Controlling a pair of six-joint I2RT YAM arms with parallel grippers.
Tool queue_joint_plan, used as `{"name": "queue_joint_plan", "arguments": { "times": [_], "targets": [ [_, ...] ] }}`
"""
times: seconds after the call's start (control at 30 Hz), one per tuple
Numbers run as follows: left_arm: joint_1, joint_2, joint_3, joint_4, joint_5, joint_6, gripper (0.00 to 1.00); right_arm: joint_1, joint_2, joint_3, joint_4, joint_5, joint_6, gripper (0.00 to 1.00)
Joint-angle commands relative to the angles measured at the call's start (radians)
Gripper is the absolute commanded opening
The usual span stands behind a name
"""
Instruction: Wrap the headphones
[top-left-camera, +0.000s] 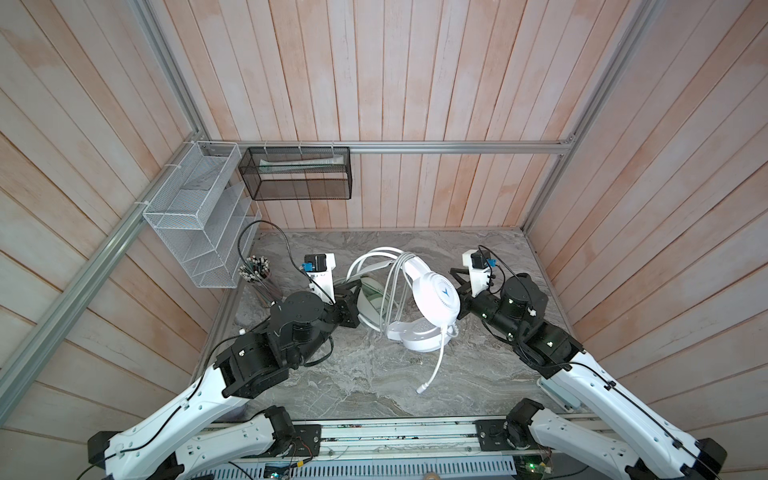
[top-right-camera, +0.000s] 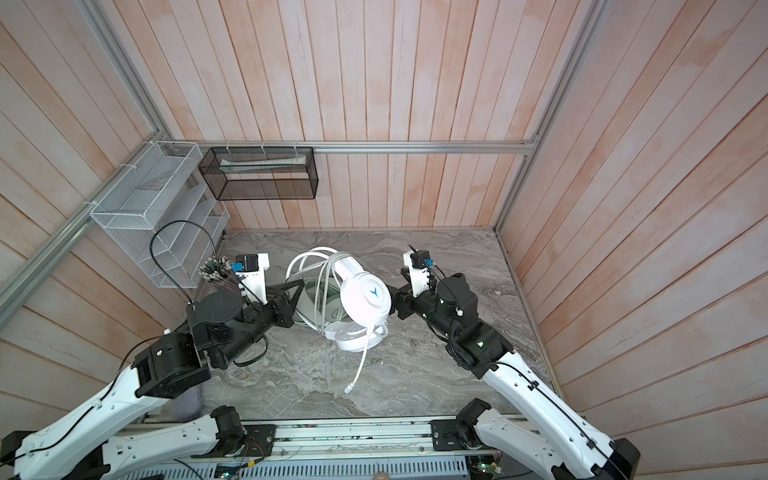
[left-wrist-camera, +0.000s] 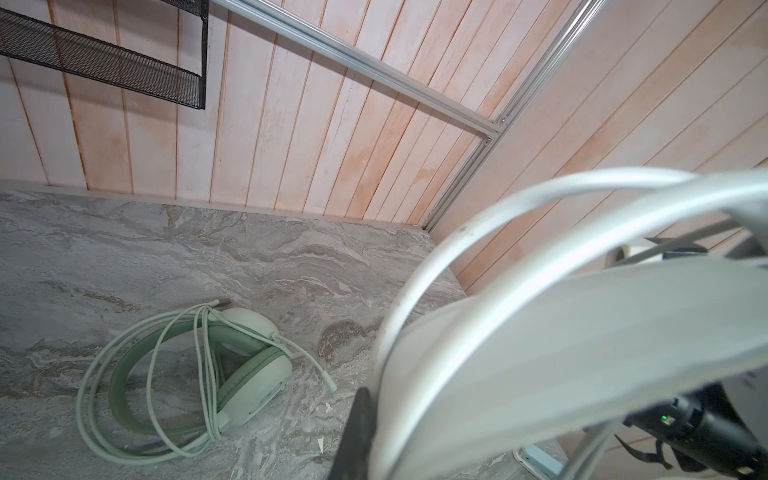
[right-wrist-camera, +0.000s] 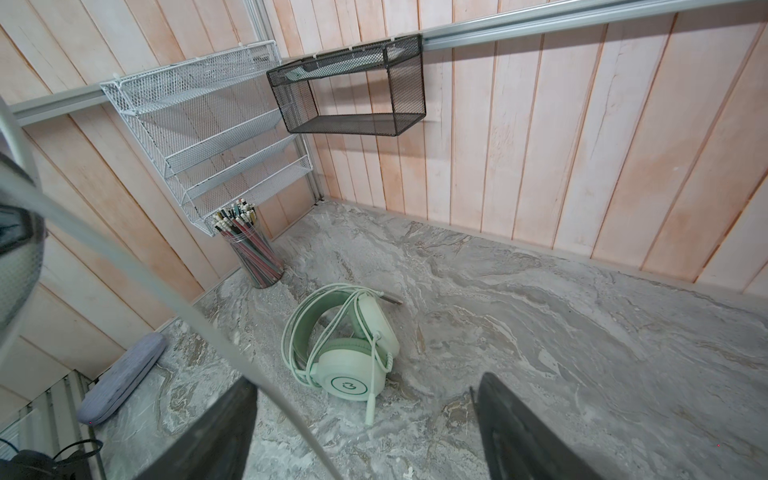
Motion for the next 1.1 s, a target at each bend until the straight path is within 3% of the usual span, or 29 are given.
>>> {"name": "queue_joint_plan", "arguments": {
  "times": [0.0, 0.33, 0.53, 0.67, 0.83, 1.07],
  "targets": [
    [0.006, -0.011, 0.055, 0.061, 0.028, -0.05, 0.0, -0.003, -0.012, -0.03, 0.032, -0.083, 0.005, 0.84],
    [0.01, -0.006, 0.058, 0.066, 0.031, -0.054, 0.0, -0.003, -0.097, -0.094, 0.077, -0.113, 0.004, 0.87],
    [0.012, -0.009, 0.059, 0.07, 0.034, -0.06, 0.0, -0.004, -0.099, -0.16, 0.15, -0.241, 0.011, 0.88],
    [0.012, -0.016, 0.058, 0.07, 0.031, -0.062, 0.0, -0.003, -0.098, -0.214, 0.171, -0.206, 0.002, 0.88],
    [0.012, -0.019, 0.055, 0.073, 0.031, -0.066, 0.0, -0.003, -0.036, -0.249, 0.199, -0.231, 0.042, 0.86],
    [0.012, -0.021, 0.045, 0.083, 0.031, -0.073, 0.0, 0.02, -0.046, -0.4, 0.378, -0.248, 0.134, 0.85]
  ]
}}
